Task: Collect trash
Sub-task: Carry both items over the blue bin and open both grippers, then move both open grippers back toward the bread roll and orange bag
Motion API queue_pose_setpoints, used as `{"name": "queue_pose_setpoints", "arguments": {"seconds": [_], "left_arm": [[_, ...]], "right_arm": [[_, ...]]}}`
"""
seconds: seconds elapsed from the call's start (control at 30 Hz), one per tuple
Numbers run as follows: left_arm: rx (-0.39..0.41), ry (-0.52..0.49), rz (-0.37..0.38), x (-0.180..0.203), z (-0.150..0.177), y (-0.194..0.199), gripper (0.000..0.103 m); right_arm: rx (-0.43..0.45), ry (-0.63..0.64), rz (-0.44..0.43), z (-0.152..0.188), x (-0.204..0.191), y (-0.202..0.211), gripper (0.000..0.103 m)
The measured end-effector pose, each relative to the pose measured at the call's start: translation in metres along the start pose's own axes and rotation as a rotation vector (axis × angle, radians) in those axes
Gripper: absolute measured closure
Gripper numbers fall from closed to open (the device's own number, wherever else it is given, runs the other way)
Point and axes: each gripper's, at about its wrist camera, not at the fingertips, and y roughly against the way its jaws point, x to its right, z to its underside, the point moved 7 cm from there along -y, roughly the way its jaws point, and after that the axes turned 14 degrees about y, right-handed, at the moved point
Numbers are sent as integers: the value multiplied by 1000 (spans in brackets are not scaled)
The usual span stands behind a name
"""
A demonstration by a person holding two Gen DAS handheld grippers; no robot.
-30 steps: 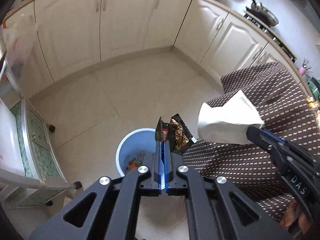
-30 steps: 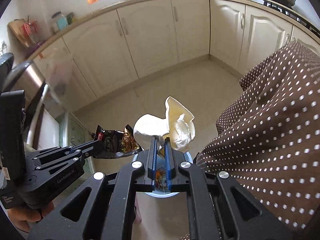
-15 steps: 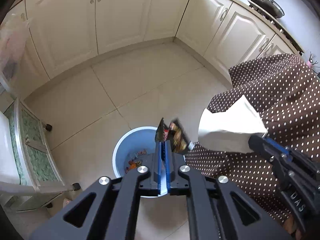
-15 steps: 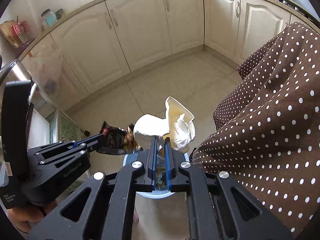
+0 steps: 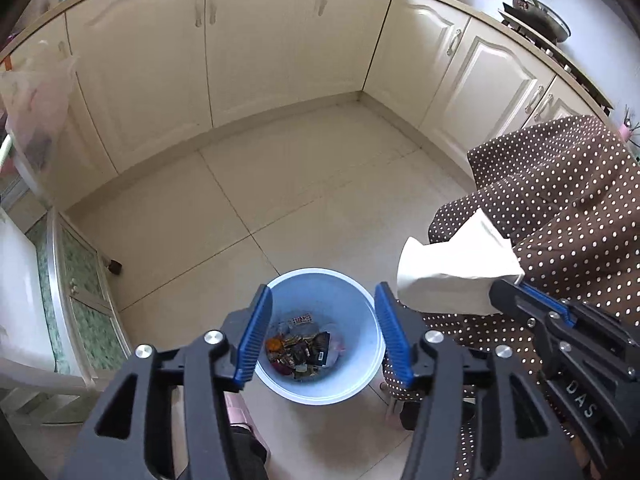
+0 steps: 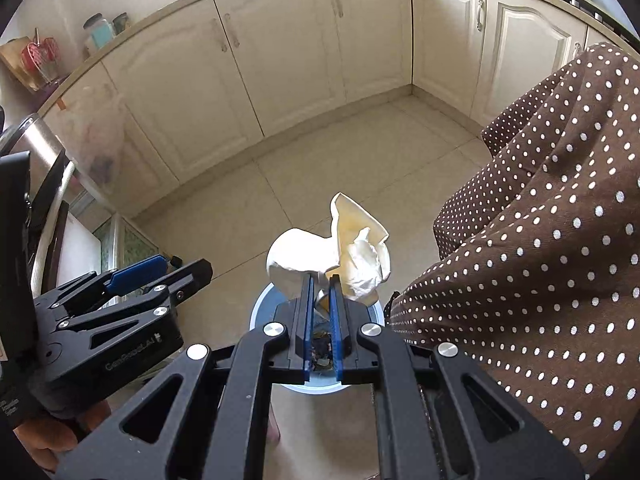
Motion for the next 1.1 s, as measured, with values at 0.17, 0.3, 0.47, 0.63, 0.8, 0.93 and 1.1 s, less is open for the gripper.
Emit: {"name": "queue_pose_setpoints", "arguments": {"seconds": [0.17, 0.3, 0.47, 0.63, 0.8, 0.93, 1.1], "left_arm": [[10, 5, -4, -6, -2, 5, 50], [14, 16, -6, -12, -6, 7, 49], [20, 37, -5, -19, -9, 10, 49], [24, 54, -4, -21, -9, 12, 48], [32, 50, 5, -18, -10, 20, 48], [56, 42, 34, -5, -13, 41, 48], [117, -13, 88, 30, -16, 83, 46]], "right_arm": [[-1, 11, -6, -5, -4, -4, 96], [7, 6, -14, -11, -4, -7, 96], [18, -4, -27, -23, -7, -12, 94], [28, -18, -33, -31, -8, -13, 87], [33, -1, -14, -29, -7, -2, 82], [69, 5, 8, -32, -3, 25, 82], [154, 1, 51, -37, 13, 81, 78]]}}
